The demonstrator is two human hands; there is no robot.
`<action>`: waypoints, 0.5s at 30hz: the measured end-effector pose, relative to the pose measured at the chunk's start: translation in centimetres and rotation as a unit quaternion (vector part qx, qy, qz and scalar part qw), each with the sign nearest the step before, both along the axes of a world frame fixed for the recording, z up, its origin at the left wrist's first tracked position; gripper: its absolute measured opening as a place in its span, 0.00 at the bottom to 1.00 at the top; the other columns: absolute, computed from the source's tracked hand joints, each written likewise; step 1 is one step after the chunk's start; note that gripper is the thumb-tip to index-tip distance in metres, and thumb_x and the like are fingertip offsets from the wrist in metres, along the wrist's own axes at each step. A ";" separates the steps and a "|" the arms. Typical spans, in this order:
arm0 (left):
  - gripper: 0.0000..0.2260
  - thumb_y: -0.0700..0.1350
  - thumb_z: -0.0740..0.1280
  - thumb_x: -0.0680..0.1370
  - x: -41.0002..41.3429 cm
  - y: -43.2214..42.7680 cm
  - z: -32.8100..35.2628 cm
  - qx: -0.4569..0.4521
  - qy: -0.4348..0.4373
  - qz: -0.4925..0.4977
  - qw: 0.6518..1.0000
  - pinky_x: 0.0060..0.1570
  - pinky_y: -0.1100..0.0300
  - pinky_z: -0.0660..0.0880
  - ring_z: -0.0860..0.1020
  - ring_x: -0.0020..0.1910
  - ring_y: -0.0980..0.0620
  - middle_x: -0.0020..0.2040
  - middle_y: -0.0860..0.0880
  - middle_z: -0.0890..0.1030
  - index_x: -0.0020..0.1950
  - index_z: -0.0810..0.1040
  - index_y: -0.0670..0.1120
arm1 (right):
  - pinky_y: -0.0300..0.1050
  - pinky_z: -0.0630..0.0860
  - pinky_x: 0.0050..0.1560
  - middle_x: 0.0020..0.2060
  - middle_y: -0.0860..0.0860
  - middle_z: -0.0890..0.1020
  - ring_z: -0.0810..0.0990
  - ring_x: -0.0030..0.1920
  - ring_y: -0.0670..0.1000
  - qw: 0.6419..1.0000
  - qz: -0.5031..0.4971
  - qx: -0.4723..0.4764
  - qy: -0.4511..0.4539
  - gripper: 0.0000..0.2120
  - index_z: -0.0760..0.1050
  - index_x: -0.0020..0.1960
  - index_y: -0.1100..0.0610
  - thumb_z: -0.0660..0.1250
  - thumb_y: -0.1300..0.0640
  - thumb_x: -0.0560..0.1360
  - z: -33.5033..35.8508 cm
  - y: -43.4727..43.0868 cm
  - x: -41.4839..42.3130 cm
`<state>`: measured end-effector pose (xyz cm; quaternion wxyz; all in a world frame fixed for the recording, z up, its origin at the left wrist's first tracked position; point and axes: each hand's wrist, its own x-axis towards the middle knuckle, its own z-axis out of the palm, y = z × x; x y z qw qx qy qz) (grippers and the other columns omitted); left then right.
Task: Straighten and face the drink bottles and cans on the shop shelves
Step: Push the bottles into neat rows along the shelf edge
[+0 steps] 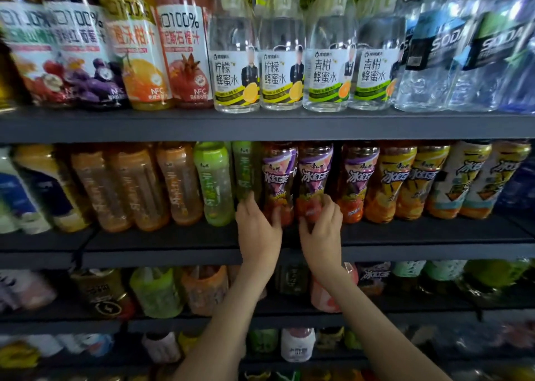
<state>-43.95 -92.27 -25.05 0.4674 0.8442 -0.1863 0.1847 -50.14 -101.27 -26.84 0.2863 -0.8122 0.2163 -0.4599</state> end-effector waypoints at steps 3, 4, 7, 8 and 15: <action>0.21 0.43 0.69 0.76 0.6 2.8 0.1 -0.055 -0.059 0.093 0.992 0.57 0.52 0.74 0.71 0.62 0.42 0.61 0.40 0.71 0.66 0.69 0.40 | 0.50 0.75 0.57 0.52 0.58 0.72 0.72 0.54 0.55 0.995 0.048 -0.089 -0.028 0.22 0.63 0.63 0.60 0.67 0.67 0.73 0.0 2.0 0.5; 0.21 0.41 0.70 0.74 1.2 3.8 0.1 -0.067 -0.047 0.109 0.991 0.57 0.53 0.73 0.70 0.62 0.42 0.61 0.40 0.71 0.65 0.69 0.39 | 0.51 0.74 0.57 0.51 0.58 0.72 0.73 0.54 0.56 0.993 0.070 -0.097 -0.023 0.21 0.63 0.63 0.60 0.66 0.67 0.73 -0.2 2.7 0.9; 0.23 0.41 0.71 0.74 3.3 5.9 0.1 -0.052 0.011 0.109 0.993 0.57 0.53 0.73 0.71 0.62 0.42 0.63 0.40 0.71 0.66 0.68 0.39 | 0.55 0.75 0.58 0.52 0.61 0.73 0.73 0.54 0.60 0.992 0.101 -0.073 0.007 0.18 0.66 0.62 0.66 0.64 0.62 0.74 -0.7 4.2 2.1; 0.24 0.43 0.70 0.75 3.9 6.3 0.1 -0.037 0.028 0.107 0.993 0.57 0.52 0.74 0.72 0.62 0.42 0.64 0.41 0.71 0.68 0.67 0.39 | 0.55 0.75 0.57 0.52 0.61 0.73 0.73 0.54 0.60 0.992 0.101 -0.067 0.014 0.17 0.67 0.61 0.67 0.64 0.62 0.75 -0.8 4.4 2.5; 0.24 0.52 0.68 0.76 6.3 6.8 0.0 0.026 0.046 0.092 0.994 0.49 0.53 0.76 0.76 0.57 0.42 0.59 0.41 0.76 0.65 0.69 0.39 | 0.39 0.70 0.52 0.50 0.59 0.73 0.72 0.51 0.55 0.994 0.100 -0.032 0.031 0.14 0.69 0.57 0.67 0.67 0.64 0.75 -0.5 5.2 4.2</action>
